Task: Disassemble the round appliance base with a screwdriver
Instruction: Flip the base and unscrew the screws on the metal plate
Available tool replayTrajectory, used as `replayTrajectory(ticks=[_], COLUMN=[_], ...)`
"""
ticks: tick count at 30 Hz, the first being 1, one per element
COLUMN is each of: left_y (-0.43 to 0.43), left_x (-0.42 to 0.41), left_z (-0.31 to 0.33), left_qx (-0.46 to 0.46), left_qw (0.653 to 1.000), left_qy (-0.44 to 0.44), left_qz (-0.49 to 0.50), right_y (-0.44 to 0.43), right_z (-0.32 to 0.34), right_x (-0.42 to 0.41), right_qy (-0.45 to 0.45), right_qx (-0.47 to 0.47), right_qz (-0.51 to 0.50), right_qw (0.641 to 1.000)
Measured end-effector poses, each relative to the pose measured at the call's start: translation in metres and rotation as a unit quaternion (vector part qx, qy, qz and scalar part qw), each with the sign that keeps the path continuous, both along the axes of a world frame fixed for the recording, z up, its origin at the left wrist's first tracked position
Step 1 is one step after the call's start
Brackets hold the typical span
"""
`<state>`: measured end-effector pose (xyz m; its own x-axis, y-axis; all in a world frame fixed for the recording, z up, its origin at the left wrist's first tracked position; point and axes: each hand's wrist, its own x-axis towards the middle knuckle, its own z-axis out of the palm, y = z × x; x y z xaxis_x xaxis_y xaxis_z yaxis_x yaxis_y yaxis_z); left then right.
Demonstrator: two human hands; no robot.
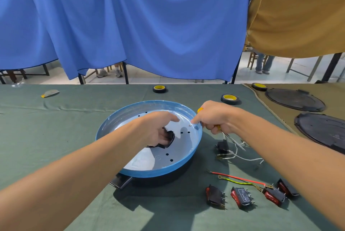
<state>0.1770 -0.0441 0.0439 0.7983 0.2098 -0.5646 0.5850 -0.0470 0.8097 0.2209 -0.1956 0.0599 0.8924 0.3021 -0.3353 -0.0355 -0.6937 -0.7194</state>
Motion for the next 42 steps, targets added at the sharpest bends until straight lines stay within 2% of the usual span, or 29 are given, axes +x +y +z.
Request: replayTrajectory(ticks=[4, 7, 9, 14, 16, 21, 24, 32, 40, 42], left_y=[-0.009, -0.013, -0.011, -0.01, -0.009, -0.011, -0.011, -0.012, -0.012, -0.012], left_x=[0.004, 0.007, 0.008, 0.009, 0.01, 0.012, 0.012, 0.01, 0.007, 0.007], left_z=[-0.005, -0.007, -0.008, -0.01, -0.01, -0.011, -0.011, -0.009, -0.008, -0.009], left_qx=[0.142, 0.172, 0.179, 0.194, 0.191, 0.186, 0.192, 0.208, 0.198, 0.193], left_qw=[0.989, 0.984, 0.983, 0.98, 0.98, 0.981, 0.98, 0.976, 0.978, 0.978], left_qy=[0.017, 0.025, 0.029, 0.013, 0.017, 0.027, 0.034, 0.018, 0.019, 0.015], left_qz=[-0.03, -0.036, -0.035, -0.045, -0.044, -0.041, -0.041, -0.065, -0.07, -0.074], right_y=[0.0, 0.001, 0.004, 0.007, 0.008, 0.012, 0.017, 0.028, 0.038, 0.04], right_z=[0.0, -0.004, -0.005, 0.001, 0.003, 0.012, 0.015, 0.012, 0.01, 0.008], right_x=[0.003, 0.007, 0.008, 0.014, 0.015, 0.017, 0.016, 0.016, 0.017, 0.018], right_qy=[-0.019, -0.034, -0.102, -0.342, -0.377, -0.372, -0.349, -0.345, -0.357, -0.35], right_qx=[-0.008, -0.029, -0.087, -0.234, -0.255, -0.318, -0.322, -0.366, -0.422, -0.424], right_qz=[0.013, 0.019, 0.041, 0.13, 0.184, 0.266, 0.303, 0.328, 0.383, 0.396], right_qw=[1.0, 0.999, 0.99, 0.901, 0.871, 0.83, 0.826, 0.799, 0.74, 0.736])
